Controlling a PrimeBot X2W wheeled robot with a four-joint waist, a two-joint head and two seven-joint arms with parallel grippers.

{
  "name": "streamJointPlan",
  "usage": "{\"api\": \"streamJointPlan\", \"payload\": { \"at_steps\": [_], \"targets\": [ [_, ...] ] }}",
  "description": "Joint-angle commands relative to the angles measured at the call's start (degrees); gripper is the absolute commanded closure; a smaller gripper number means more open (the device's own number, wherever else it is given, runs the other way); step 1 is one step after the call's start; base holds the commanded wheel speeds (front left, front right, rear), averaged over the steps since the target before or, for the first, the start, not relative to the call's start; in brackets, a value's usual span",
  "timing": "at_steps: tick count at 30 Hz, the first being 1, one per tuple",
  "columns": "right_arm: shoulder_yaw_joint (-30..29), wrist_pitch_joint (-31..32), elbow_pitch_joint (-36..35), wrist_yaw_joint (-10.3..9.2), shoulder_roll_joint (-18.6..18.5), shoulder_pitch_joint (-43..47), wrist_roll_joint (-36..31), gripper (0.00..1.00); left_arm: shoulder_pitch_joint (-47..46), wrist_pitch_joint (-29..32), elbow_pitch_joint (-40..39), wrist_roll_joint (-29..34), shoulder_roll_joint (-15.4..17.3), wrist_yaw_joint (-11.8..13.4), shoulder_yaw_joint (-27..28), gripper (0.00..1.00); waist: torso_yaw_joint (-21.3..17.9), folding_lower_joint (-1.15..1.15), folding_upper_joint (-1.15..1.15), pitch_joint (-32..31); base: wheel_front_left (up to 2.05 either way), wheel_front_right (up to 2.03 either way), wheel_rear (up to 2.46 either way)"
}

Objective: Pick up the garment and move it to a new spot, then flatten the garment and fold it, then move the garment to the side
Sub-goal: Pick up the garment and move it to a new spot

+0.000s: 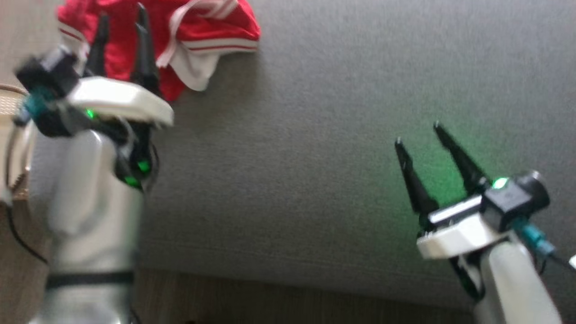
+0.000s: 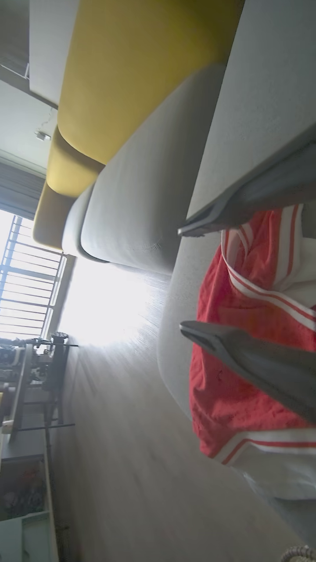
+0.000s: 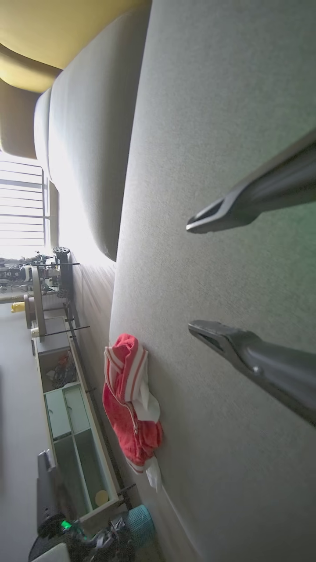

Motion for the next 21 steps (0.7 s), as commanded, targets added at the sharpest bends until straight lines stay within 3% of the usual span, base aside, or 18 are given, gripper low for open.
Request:
{"api": "streamJointPlan", "payload": {
  "at_steps": [1, 12, 21],
  "targets": [
    [1.88, -0.52, -2.55, -0.02, -0.61, -2.50, -0.13, 0.00, -3.26, 0.66, 1.50, -0.63, 2.36, 0.11, 2.95, 0.00, -2.46, -0.02, 0.00, 3.49, 0.00, 0.00, 0.00],
    [2.88, -0.52, -4.11, -0.02, -2.01, -6.88, 1.20, 0.00, -16.10, 10.03, 26.32, -2.89, 5.77, 0.92, 4.17, 0.00, -6.27, -0.02, 0.00, 7.36, 0.00, 0.00, 0.00],
    [2.30, -0.52, -4.98, -0.02, -2.10, -7.70, 1.58, 0.00, -18.42, 14.47, 36.24, -2.92, 5.83, -0.75, 2.20, 0.00, -7.47, -0.02, 0.00, 8.62, 0.00, 0.00, 0.00]
  ]
}}
